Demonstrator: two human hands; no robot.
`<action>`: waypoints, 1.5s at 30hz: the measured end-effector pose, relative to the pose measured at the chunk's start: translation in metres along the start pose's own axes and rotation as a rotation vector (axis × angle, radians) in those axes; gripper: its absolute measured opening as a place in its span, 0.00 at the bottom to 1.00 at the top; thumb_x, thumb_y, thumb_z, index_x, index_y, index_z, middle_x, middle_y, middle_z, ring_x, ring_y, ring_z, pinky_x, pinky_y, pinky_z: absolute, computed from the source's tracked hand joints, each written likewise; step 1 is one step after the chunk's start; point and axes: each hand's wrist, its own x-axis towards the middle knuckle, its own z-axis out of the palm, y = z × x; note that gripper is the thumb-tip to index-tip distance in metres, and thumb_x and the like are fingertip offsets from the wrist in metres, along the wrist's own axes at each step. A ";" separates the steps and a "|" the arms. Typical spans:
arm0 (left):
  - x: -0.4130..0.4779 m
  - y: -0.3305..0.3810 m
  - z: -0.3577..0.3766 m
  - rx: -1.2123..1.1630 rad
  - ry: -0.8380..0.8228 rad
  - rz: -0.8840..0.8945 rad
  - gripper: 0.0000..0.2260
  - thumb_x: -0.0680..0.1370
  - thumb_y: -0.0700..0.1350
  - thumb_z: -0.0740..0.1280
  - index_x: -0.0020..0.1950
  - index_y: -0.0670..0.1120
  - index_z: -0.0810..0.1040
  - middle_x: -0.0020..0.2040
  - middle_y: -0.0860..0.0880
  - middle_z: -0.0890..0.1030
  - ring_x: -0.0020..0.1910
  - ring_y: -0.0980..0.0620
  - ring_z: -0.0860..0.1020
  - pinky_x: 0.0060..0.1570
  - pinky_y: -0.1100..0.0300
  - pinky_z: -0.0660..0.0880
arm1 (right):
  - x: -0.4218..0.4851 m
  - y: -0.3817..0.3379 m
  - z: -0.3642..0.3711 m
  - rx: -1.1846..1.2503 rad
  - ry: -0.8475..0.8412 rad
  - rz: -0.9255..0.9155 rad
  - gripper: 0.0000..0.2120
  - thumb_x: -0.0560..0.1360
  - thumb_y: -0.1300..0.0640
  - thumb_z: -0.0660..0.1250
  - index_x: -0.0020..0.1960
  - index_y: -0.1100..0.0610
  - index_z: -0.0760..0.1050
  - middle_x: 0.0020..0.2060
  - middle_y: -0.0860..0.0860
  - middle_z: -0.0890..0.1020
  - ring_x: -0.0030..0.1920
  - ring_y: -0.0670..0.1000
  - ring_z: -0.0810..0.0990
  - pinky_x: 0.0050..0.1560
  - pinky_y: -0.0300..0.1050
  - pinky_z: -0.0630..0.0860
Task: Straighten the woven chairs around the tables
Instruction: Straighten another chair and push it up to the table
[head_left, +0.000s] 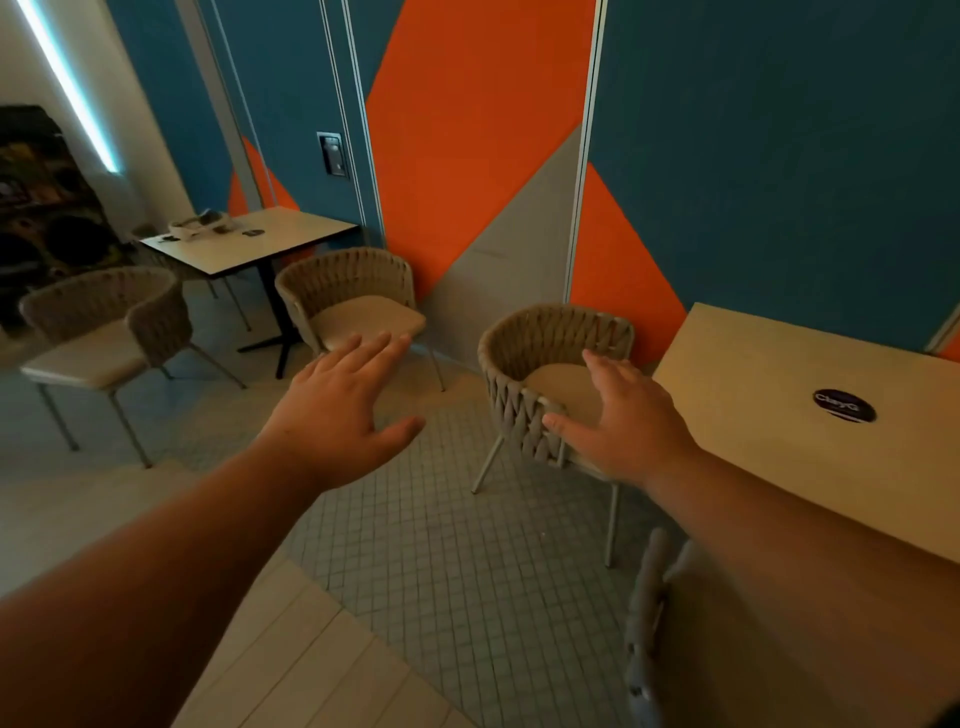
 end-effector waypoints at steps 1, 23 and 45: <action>0.012 -0.004 0.005 0.006 0.003 0.013 0.40 0.76 0.70 0.59 0.82 0.58 0.44 0.83 0.53 0.51 0.81 0.48 0.48 0.76 0.44 0.51 | 0.013 0.002 0.007 -0.008 -0.006 -0.004 0.47 0.73 0.26 0.61 0.82 0.52 0.55 0.80 0.54 0.63 0.80 0.58 0.59 0.77 0.59 0.60; 0.416 -0.211 0.146 0.000 -0.097 0.286 0.42 0.72 0.73 0.51 0.82 0.58 0.46 0.82 0.52 0.54 0.81 0.47 0.51 0.75 0.45 0.55 | 0.382 0.012 0.157 -0.048 -0.067 0.288 0.48 0.74 0.26 0.62 0.83 0.51 0.52 0.80 0.51 0.61 0.80 0.55 0.58 0.77 0.56 0.58; 0.875 -0.173 0.331 -0.049 -0.167 1.024 0.40 0.72 0.70 0.58 0.80 0.52 0.60 0.78 0.45 0.67 0.77 0.40 0.64 0.71 0.39 0.67 | 0.607 0.162 0.208 -0.136 -0.006 0.802 0.52 0.70 0.23 0.62 0.82 0.52 0.52 0.79 0.52 0.64 0.80 0.55 0.58 0.77 0.56 0.57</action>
